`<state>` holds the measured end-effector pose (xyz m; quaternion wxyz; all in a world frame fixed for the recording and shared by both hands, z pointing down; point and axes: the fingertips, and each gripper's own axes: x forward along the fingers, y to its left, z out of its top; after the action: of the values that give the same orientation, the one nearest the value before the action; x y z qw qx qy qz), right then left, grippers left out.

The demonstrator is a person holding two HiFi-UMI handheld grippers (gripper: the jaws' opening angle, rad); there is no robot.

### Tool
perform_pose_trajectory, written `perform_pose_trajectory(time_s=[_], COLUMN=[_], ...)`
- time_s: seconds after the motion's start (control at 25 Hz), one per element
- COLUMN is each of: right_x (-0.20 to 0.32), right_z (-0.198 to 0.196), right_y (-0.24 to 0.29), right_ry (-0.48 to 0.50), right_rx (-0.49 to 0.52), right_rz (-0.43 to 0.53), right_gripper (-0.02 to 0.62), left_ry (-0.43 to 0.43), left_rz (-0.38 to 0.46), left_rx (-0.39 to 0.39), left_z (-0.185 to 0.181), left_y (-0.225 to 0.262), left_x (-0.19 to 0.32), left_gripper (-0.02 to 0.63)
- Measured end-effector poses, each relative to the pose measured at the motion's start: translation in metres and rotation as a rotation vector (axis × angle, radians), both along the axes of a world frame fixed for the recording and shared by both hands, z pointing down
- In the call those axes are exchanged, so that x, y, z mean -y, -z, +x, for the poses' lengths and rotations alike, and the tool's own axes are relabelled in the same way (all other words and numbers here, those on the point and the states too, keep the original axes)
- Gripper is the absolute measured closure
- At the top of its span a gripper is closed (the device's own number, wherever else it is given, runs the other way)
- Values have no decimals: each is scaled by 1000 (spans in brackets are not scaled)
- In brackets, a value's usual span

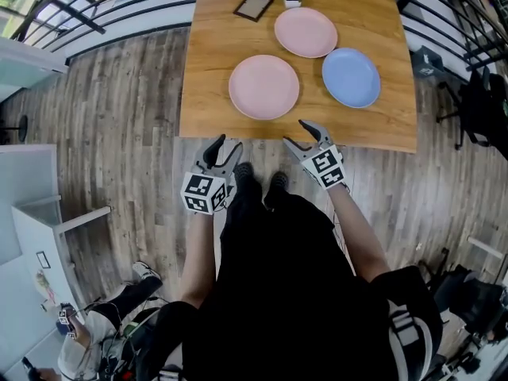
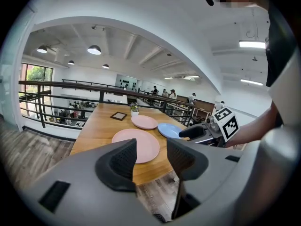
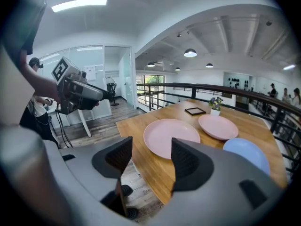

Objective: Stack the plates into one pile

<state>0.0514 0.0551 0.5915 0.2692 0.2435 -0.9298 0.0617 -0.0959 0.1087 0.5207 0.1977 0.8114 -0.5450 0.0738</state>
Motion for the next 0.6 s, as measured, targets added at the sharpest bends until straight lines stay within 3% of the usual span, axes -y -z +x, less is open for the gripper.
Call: perform_pose_trajectory(time_s=[0.28, 0.6], right_x=[-3, 4], right_z=[-17, -37], right_y=[-3, -17], right_ry=[35, 28], right_rx=[-30, -64], right_rz=[-5, -23], right_gripper=[324, 327], left_ry=[37, 14], left_rz=[0, -22], left_rx=[-22, -39], left_z=[-22, -38], left_y=[-11, -23], left_x=[4, 12], left_gripper=[391, 391])
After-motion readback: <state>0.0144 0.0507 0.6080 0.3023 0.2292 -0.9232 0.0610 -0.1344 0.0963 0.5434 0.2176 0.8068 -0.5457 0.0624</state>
